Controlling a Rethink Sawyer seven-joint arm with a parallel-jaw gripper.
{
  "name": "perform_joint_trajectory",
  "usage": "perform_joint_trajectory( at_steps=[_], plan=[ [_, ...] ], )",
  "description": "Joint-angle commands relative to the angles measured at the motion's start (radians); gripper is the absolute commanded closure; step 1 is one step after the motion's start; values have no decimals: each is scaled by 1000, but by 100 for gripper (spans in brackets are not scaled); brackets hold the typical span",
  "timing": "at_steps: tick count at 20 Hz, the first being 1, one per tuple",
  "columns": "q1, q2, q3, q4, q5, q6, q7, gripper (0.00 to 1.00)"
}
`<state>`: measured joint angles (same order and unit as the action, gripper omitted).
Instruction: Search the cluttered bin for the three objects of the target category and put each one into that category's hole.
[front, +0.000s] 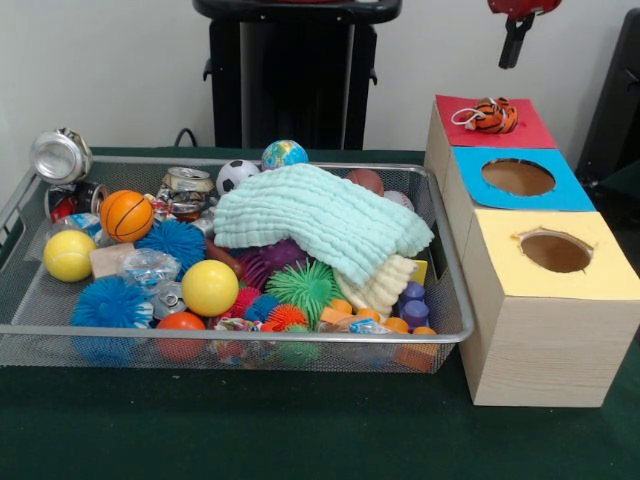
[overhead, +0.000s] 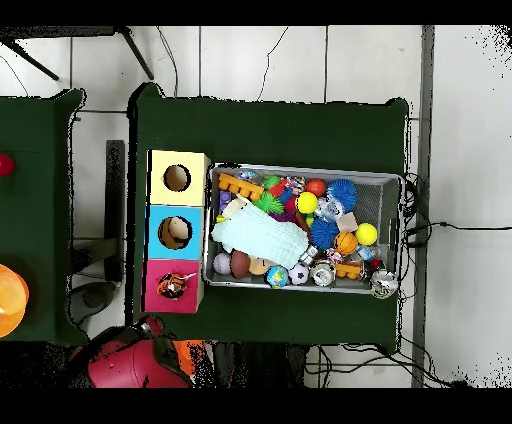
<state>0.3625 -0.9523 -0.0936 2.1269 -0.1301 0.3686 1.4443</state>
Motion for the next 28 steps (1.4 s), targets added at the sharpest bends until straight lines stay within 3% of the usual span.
perform_joint_trajectory(
  at_steps=[1, 6, 16, 28],
  plan=[
    [-3, 23, -32, -123, -26, 46, 168, 100],
    [0, 40, -38, -143, -35, 6, 170, 100],
    [33, 92, -113, -217, -102, 29, 144, 100],
    [40, 157, -128, -210, -117, -30, 161, 100]
  ],
)
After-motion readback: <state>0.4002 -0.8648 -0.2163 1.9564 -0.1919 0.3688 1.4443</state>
